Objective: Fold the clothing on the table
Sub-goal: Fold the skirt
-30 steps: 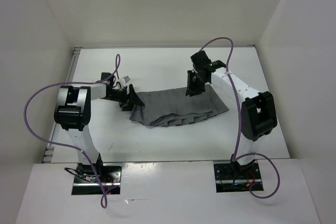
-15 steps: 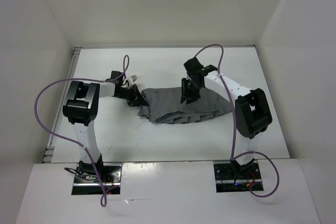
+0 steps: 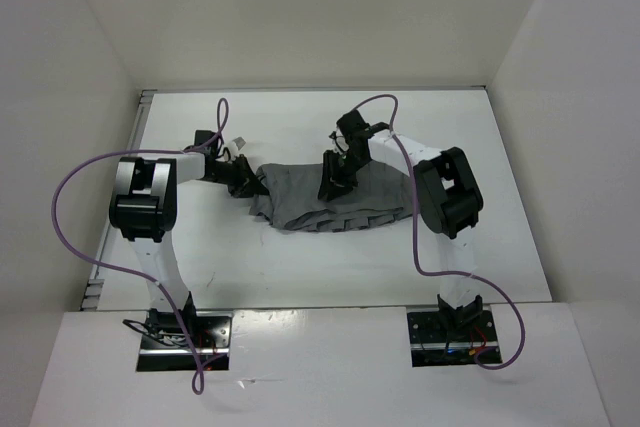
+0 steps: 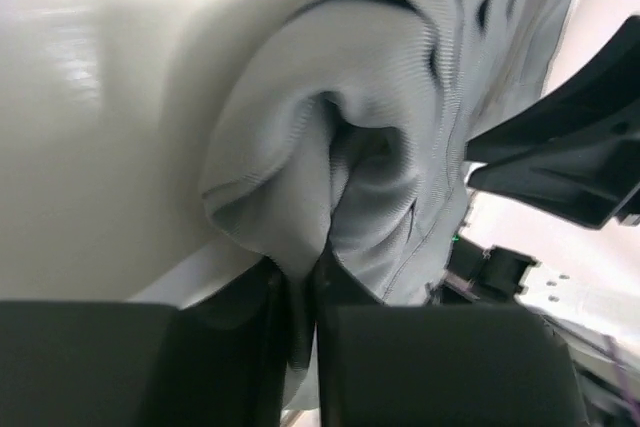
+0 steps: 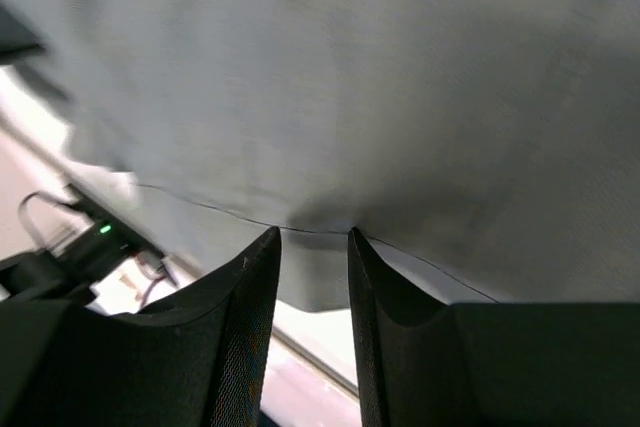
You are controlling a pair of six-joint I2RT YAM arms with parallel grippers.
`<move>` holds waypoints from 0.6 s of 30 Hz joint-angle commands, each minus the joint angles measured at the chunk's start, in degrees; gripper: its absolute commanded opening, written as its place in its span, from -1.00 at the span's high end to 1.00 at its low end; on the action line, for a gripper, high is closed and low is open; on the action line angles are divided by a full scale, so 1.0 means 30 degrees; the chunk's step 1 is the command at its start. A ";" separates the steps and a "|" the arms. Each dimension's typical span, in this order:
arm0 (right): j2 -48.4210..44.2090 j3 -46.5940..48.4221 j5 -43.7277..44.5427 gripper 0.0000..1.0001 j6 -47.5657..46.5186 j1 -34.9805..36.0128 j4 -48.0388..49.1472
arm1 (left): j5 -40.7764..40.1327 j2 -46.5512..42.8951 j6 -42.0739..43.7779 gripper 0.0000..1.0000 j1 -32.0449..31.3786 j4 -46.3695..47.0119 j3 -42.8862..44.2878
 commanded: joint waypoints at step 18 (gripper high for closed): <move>0.3766 0.5827 -0.4595 0.46 0.0218 0.2848 0.0821 | 0.2553 -0.1443 0.0043 -0.18 -0.0079 0.0338 -0.0357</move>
